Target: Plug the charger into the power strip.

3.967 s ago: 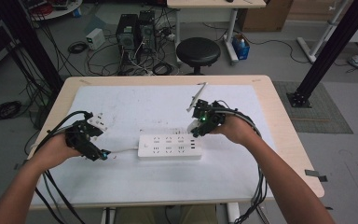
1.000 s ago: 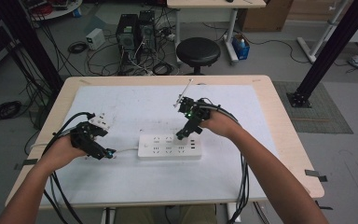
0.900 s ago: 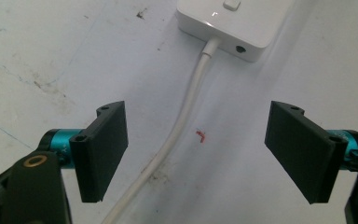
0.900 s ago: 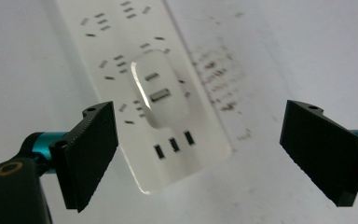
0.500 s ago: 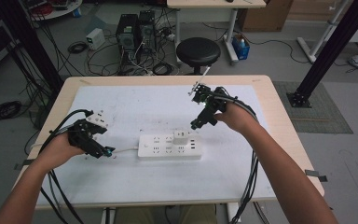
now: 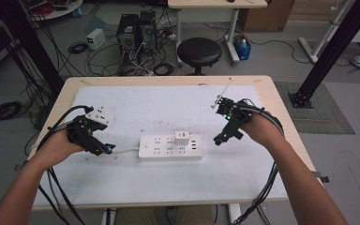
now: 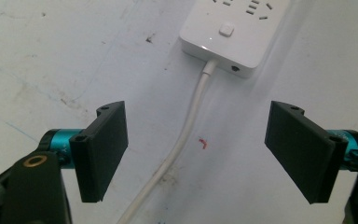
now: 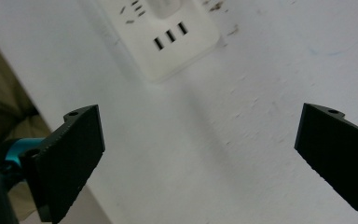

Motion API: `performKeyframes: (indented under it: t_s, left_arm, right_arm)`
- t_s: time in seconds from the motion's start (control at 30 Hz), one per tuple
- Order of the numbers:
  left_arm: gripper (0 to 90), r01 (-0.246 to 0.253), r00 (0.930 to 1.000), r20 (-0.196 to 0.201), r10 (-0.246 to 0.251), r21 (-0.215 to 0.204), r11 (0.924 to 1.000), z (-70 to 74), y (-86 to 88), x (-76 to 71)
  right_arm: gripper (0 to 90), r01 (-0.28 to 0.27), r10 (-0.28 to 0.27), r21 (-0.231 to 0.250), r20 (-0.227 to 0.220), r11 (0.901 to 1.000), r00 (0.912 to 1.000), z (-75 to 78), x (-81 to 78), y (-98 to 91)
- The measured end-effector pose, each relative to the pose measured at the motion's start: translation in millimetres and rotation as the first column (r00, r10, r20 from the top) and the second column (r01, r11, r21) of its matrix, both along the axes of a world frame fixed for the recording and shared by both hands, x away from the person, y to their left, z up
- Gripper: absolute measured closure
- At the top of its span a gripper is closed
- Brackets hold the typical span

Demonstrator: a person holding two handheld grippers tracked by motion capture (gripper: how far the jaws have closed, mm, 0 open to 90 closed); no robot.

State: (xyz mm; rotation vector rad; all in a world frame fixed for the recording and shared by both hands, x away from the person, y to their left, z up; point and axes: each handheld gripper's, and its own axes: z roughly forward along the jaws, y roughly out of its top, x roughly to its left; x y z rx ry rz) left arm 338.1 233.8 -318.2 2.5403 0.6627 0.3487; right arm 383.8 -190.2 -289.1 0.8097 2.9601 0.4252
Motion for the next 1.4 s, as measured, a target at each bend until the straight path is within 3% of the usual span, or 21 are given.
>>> performKeyframes:
  t_s: [0.13,0.23,0.33,0.9,1.4]
  left_arm:
    - [21.3,0.007,1.0,0.003,-0.007,0.0,1.0,1.3,0.7,0.8]
    - [21.3,-0.003,1.0,0.005,0.003,-0.009,1.0,3.0,2.0,-0.1]
    - [21.3,-0.009,0.9999,0.009,0.009,-0.01,0.9999,4.5,4.1,-0.5]
    - [21.3,-0.028,0.9996,0.01,0.028,-0.01,0.9996,6.1,2.2,-2.7]
    - [21.3,-0.039,0.9992,0.003,0.039,-0.014,0.9991,1.4,3.1,-0.9]
  right_arm:
    - [0.8,0.068,-0.07,0.025,0.054,0.9973,0.9961,3.2,-5.1,-19.0]
    - [0.8,0.088,-0.093,0.052,0.103,0.9947,0.9903,7.9,-9.1,-28.2]
    - [0.8,0.102,-0.112,0.079,0.125,0.9916,0.9858,12.2,-12.3,-34.9]
    - [0.8,0.145,-0.161,0.115,0.146,0.9827,0.9761,2.5,-17.9,-51.2]
    - [0.8,0.145,-0.163,0.127,0.142,0.9812,0.9765,-5.5,-20.2,-57.0]
